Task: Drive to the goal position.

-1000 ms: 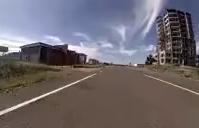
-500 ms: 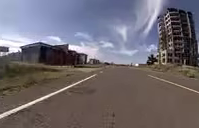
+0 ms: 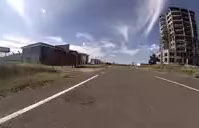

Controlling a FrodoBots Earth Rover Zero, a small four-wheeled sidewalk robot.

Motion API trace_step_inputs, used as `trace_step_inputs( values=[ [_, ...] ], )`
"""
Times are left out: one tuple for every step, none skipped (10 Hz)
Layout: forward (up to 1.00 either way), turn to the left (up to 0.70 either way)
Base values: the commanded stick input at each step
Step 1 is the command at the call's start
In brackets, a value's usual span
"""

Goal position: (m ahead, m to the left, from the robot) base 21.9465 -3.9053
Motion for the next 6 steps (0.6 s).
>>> trace_step_inputs(
  values=[
    [1.00, 0.00],
    [1.00, 0.00],
    [1.00, 0.00],
    [1.00, 0.00],
    [1.00, 0.00],
    [1.00, 0.00]
  ],
)
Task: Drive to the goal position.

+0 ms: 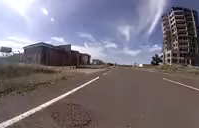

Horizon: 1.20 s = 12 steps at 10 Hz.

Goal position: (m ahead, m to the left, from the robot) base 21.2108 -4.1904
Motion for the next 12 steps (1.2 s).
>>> trace_step_inputs(
  values=[
    [1.00, 0.00],
    [1.00, 0.00],
    [1.00, 0.00],
    [1.00, 0.00],
    [1.00, 0.00],
    [1.00, 0.00],
    [1.00, 0.00],
    [1.00, 0.00],
    [1.00, 0.00],
    [1.00, 0.00],
    [1.00, 0.00],
    [1.00, 0.00]
  ],
)
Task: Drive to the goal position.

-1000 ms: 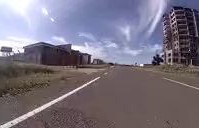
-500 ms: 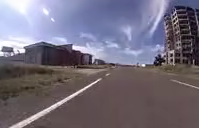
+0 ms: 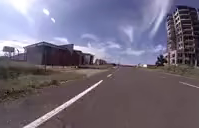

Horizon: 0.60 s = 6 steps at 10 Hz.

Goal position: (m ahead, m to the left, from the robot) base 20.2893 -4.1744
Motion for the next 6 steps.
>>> trace_step_inputs(
  values=[
    [1.00, 0.00],
    [1.00, 0.00],
    [1.00, -0.25],
    [1.00, -0.35],
    [1.00, -0.40],
    [1.00, -0.40]
  ],
)
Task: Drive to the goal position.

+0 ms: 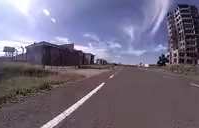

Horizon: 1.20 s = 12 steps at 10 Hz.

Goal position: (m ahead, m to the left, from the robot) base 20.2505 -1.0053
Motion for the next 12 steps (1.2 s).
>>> trace_step_inputs(
  values=[
    [1.00, -0.40],
    [1.00, -0.40],
    [1.00, -0.40],
    [1.00, -0.40],
    [1.00, -0.12],
    [1.00, -0.02],
    [1.00, 0.00],
    [1.00, 0.00],
    [1.00, 0.00],
    [1.00, 0.00],
    [1.00, 0.00],
    [1.00, 0.00]
  ],
)
